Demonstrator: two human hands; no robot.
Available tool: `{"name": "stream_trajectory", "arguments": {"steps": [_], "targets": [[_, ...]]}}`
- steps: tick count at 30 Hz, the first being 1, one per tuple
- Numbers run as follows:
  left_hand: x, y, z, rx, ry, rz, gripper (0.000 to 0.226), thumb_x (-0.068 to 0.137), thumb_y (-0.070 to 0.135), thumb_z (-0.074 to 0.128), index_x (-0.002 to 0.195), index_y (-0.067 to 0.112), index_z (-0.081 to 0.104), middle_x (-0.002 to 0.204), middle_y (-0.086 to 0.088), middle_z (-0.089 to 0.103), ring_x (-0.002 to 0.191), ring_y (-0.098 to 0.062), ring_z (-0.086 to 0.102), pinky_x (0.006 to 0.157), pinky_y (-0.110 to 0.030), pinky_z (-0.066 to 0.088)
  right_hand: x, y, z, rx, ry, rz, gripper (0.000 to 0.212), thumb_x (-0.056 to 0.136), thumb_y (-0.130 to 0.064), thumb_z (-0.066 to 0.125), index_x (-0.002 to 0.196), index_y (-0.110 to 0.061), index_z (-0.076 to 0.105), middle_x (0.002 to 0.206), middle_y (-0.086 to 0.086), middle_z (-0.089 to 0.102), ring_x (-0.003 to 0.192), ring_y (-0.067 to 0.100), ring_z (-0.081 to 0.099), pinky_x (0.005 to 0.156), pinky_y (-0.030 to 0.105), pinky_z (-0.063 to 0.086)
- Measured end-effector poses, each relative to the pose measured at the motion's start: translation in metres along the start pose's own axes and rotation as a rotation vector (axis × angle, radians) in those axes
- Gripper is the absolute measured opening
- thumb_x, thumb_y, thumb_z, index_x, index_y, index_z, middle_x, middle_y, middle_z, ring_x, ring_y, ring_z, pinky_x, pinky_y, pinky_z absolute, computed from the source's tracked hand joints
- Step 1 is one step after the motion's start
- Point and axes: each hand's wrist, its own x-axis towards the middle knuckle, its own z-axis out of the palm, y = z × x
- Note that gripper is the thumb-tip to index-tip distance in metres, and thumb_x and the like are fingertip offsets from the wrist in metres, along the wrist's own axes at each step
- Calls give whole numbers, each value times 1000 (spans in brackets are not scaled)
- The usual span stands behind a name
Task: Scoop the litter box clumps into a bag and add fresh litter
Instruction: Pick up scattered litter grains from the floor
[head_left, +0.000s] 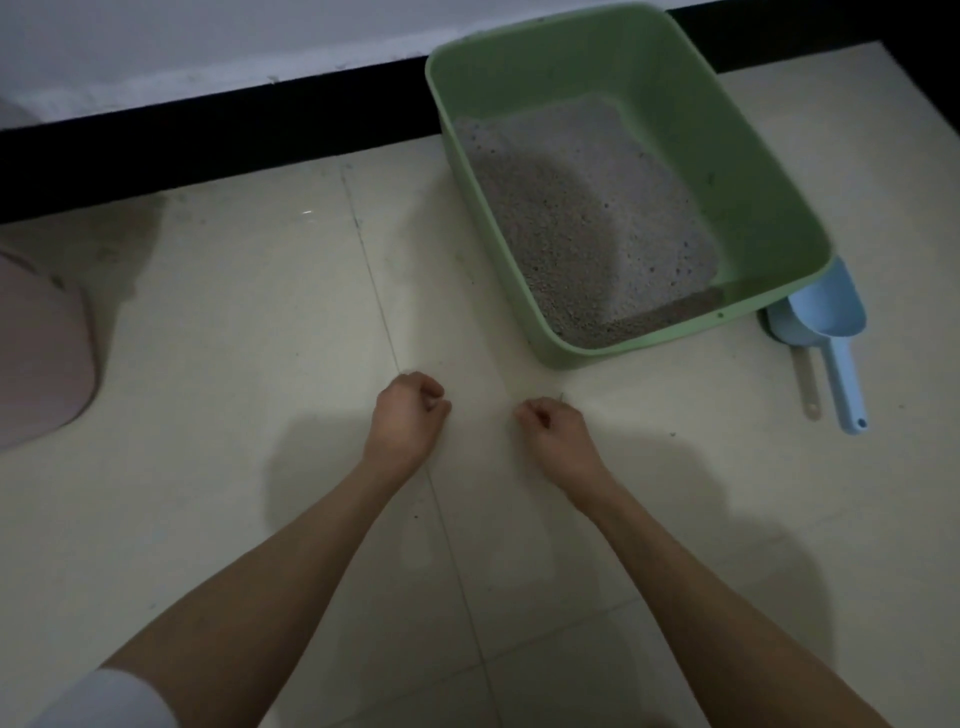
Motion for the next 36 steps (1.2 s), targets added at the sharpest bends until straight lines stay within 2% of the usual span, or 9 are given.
{"name": "stream_trajectory", "arguments": {"steps": [3,6,9,15,20,23,26,30,36], "targets": [[4,2,4,1,-7,33,20,81,16,66,98,6,64,96,-13,64,92,-24,59,81,-23,39,-8,-1,-13,897,-241,281,27,94,-7,40,68,-13,42,61,3,38,46,7,38,41,16,28],[7,6,8,27,-6,48,18,82,19,66,95,7,65,98,-13,63,92,-24,60,82,-27,41,-11,1,-19,1094,-257,370,7,81,-6,49,74,-7,50,61,4,58,49,8,53,42,15,39],[9,9,10,86,3,75,17,86,20,62,93,5,68,101,-15,63,94,-28,58,81,-30,40,-8,1,-19,1099,-217,366,16,90,3,42,79,-1,53,60,5,62,49,7,57,44,13,45],[10,9,4,102,-38,95,18,90,15,55,95,1,66,104,-16,61,101,-29,56,83,-28,37,2,-5,-2,694,-214,236,25,86,15,42,73,-2,55,57,4,56,43,5,51,42,13,39],[2,0,-20,-602,77,-184,15,86,2,57,73,7,61,68,-4,57,56,-2,52,61,-20,42,16,-14,18,352,-66,180,28,87,6,44,70,-10,58,66,5,56,52,9,49,49,18,37],[-8,-11,-35,-953,51,-295,15,85,-6,56,76,5,59,70,-8,56,61,-8,54,58,-13,46,19,-20,30,-130,105,41,12,87,-12,57,83,-6,67,77,0,61,71,12,54,69,23,39],[-21,-19,-42,-1067,26,-365,16,86,-8,52,80,4,60,73,-9,57,63,-13,54,56,-13,47,19,-21,41,-415,112,-64,19,86,-15,61,97,-1,66,96,10,67,93,23,59,82,26,41],[-34,-27,-37,-944,44,-369,12,87,-2,55,85,5,64,70,-7,56,61,-12,50,53,-12,44,17,-21,49,-554,106,-112,20,90,-15,55,97,1,65,107,18,63,101,31,57,86,34,40],[-38,-25,-20,-361,19,-142,7,84,12,64,83,11,70,77,4,62,73,-9,54,68,-15,38,11,-23,45,-464,126,-135,21,90,-15,56,95,1,68,98,15,68,94,26,61,81,28,41]]}}
